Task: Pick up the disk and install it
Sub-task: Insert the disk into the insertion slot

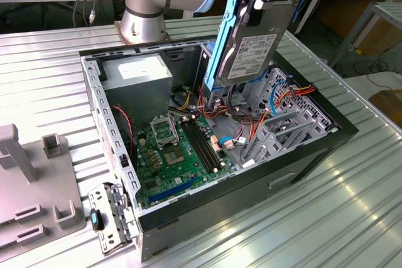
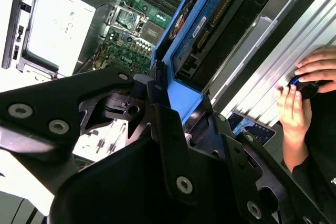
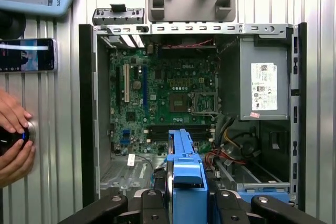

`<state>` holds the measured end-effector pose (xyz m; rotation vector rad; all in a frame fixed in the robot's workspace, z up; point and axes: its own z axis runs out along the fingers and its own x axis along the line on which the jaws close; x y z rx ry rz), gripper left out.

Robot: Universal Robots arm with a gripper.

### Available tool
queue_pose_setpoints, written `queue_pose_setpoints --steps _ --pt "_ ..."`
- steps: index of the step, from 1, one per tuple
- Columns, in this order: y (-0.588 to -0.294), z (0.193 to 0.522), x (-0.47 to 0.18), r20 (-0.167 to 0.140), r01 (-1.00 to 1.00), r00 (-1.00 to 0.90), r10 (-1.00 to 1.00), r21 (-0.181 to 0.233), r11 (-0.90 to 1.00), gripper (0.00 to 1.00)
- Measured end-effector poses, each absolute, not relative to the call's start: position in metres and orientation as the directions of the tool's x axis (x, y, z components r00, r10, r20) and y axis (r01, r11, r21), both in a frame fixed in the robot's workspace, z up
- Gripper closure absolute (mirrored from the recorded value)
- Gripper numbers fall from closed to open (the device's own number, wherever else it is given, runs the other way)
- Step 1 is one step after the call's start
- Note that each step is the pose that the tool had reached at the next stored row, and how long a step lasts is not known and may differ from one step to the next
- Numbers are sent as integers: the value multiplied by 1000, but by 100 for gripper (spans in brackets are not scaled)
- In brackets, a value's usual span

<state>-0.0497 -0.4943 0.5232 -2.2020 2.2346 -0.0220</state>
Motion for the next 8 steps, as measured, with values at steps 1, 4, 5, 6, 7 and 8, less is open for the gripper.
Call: queue_pose_setpoints --steps 1,4,5,6,7,8 --pt "-494 523 -49 7 -1000 -15 -1000 -13 15 63" --pt "-494 523 -49 6 -1000 -15 -1000 -13 15 63" --pt "-494 523 -49 6 -1000 -15 -1000 -13 15 63" --pt "-494 523 -49 6 -1000 -15 -1000 -13 15 63" --pt "-494 523 -49 6 -1000 -15 -1000 -13 15 63" --pt "-494 523 -49 6 -1000 -15 -1000 -13 15 63"
